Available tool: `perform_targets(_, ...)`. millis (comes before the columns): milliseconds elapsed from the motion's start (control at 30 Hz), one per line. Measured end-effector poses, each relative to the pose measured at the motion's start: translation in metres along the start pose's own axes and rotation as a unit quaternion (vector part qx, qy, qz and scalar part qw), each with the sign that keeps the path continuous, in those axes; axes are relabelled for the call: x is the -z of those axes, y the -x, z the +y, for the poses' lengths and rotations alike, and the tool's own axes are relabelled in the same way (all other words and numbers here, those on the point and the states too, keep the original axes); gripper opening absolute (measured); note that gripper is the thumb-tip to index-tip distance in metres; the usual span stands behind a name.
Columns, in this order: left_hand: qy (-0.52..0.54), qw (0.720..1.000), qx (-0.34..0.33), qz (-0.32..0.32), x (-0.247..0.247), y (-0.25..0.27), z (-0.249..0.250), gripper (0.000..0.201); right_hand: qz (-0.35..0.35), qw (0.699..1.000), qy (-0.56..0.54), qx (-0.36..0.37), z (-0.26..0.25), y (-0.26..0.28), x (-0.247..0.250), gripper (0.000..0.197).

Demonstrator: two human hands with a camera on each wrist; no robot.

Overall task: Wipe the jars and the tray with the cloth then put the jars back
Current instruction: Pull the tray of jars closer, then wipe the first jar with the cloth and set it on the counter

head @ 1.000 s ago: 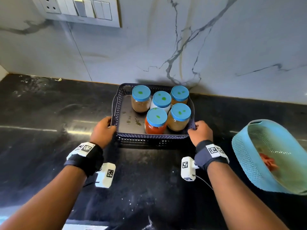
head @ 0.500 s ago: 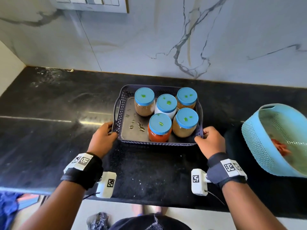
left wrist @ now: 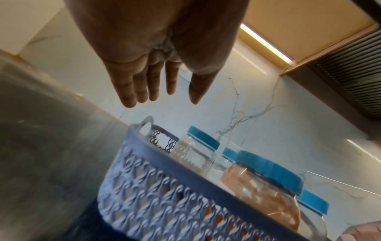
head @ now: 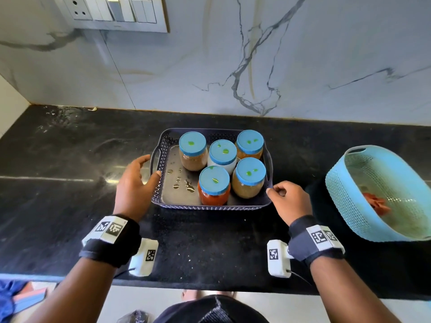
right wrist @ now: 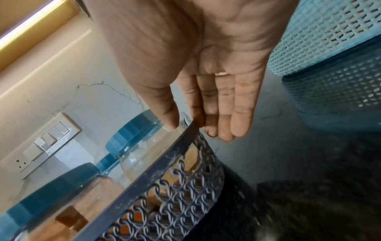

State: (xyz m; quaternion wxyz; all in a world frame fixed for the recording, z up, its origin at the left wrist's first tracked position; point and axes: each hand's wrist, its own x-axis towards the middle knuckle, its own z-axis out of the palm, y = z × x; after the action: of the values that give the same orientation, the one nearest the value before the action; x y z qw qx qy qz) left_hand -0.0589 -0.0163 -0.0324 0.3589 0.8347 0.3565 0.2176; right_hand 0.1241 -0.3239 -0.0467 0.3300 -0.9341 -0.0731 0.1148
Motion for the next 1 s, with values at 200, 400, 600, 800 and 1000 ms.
perform_targets(200, 0.072, 0.995, -0.061, -0.026, -0.006, -0.011, 0.061, 0.019, 0.054, 0.992, -0.100, 0.050, -0.015, -0.010, 0.051, 0.024)
perform_targets(400, 0.156, 0.965, -0.173, -0.125, -0.053, -0.002, 0.165, 0.014, 0.196, 0.964, -0.161, 0.082, -0.013, -0.061, 0.184, 0.020)
perform_targets(600, 0.135, 0.945, -0.223, -0.196, -0.118, 0.014, 0.226, 0.010, 0.103, 0.972, 0.178, 0.111, 0.050, -0.101, 0.237, 0.007)
perform_targets(800, 0.102, 0.942, -0.236, -0.214, -0.135, 0.008, 0.237, 0.010, -0.212, 0.848, 0.472, 0.116, 0.082, -0.119, 0.220, 0.016)
perform_targets(1000, 0.095, 0.954, -0.205, -0.196, -0.127, -0.013, 0.226, 0.009, -0.254, 0.822, 0.507, 0.053, 0.093, -0.134, 0.195, 0.045)
